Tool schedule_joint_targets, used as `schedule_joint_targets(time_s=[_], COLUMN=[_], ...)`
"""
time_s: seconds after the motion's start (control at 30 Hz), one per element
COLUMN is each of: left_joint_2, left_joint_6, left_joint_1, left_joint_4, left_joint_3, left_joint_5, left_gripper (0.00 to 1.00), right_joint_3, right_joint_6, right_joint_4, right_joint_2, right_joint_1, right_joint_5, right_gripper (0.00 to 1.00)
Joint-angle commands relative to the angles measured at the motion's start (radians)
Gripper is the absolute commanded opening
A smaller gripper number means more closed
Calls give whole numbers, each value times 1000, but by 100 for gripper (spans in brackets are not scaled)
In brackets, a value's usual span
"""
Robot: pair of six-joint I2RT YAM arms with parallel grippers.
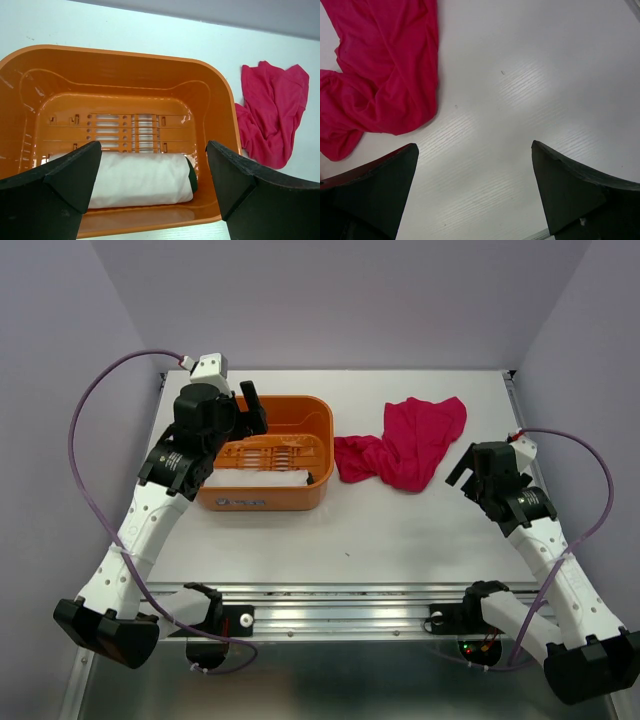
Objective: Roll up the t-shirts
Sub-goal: Move the bin to the corner of the board.
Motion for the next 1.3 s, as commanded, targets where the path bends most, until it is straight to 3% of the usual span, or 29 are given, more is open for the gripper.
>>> schedule_joint_targets(time_s=[0.0,0.2,0.37,0.53,0.7,0.93,1.1,1.27], left_joint_2=[-19,-13,10,57,131,212,220,304], left_joint_6=[23,32,51,88,83,92,81,55], left_joint_1=[0,-23,-105,-295,-569,-797,-819,-810], left_joint_4=[42,40,8,-38,-56,-92,-26,-17], left_joint_3=[4,17,40,119,175,118,-49,-114], left_joint_5=[17,90,21,-116,-225,-125,13,-9], left_gripper=[98,98,98,98,98,98,98,98], right_joint_3=[-6,-25,-49,-67,-72,-66,-77,-77], right_joint_6=[19,17,-4,-1,29,51,66,68], right_joint_4=[45,57,85,98,85,53,60,68], right_joint_2=[2,-15,-51,-87,-103,-121,-133,-123], right_joint_1=[-3,-3,-3,-3,-3,-3,-3,-3], right_joint_5=[16,-5,-50,-48,-25,2,12,9], right_gripper=[100,100,100,100,100,100,100,100])
